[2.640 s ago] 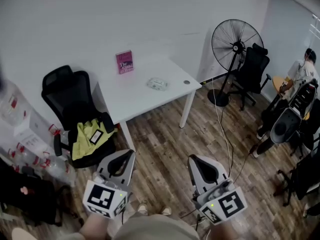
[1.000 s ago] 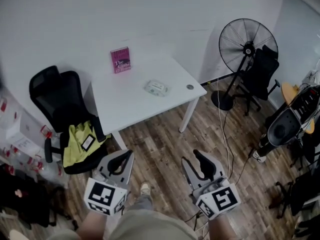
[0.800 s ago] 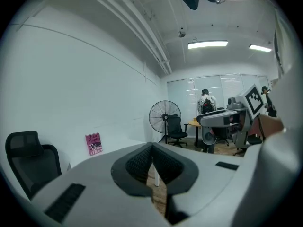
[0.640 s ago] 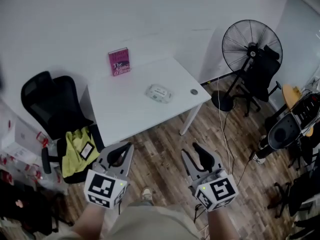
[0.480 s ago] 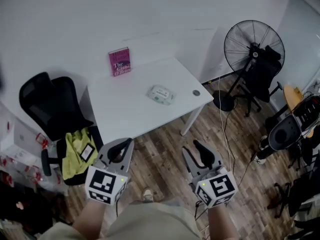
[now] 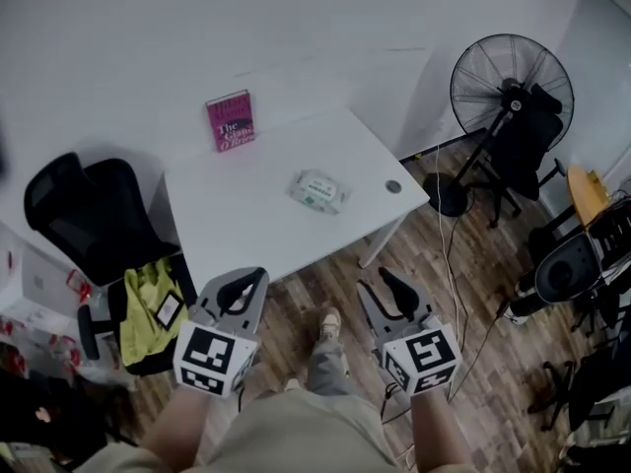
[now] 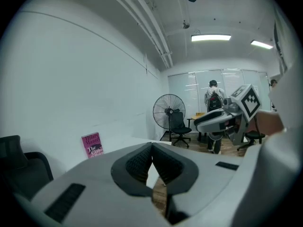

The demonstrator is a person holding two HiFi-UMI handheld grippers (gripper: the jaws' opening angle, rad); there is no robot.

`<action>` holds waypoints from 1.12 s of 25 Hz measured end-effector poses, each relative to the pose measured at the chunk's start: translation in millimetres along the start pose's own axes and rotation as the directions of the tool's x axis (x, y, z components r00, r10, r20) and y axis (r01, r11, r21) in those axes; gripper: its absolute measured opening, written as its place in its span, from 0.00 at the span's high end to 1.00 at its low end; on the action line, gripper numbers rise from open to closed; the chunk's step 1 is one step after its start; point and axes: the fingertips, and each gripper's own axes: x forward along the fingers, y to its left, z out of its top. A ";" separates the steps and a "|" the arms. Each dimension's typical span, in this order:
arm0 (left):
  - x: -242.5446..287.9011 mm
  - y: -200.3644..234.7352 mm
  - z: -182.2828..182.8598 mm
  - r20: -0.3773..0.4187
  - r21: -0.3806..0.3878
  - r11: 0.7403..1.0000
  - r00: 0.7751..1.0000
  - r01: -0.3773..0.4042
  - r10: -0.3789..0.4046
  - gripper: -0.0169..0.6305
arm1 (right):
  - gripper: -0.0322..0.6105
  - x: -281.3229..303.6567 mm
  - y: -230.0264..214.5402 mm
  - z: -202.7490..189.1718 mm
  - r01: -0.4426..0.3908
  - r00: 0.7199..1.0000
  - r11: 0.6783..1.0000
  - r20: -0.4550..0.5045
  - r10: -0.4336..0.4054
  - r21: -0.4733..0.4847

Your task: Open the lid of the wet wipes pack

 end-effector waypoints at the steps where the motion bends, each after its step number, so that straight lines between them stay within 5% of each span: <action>1: 8.5 2.5 -1.6 -0.007 0.002 1.000 1.000 -0.001 0.001 0.94 | 0.68 7.7 -6.0 -1.6 -0.004 1.000 1.000 0.004 0.004 0.000; 15: 183.3 72.0 -26.7 -0.175 -0.024 0.997 0.982 -0.074 0.069 0.94 | 0.68 182.0 -123.1 -40.7 -0.146 0.979 0.989 -0.148 0.140 -0.029; 28: 321.9 128.9 -81.1 -0.379 -0.064 0.987 0.918 -0.149 0.114 0.94 | 0.68 324.1 -184.3 -85.7 -0.371 0.894 0.917 -0.323 0.310 -0.144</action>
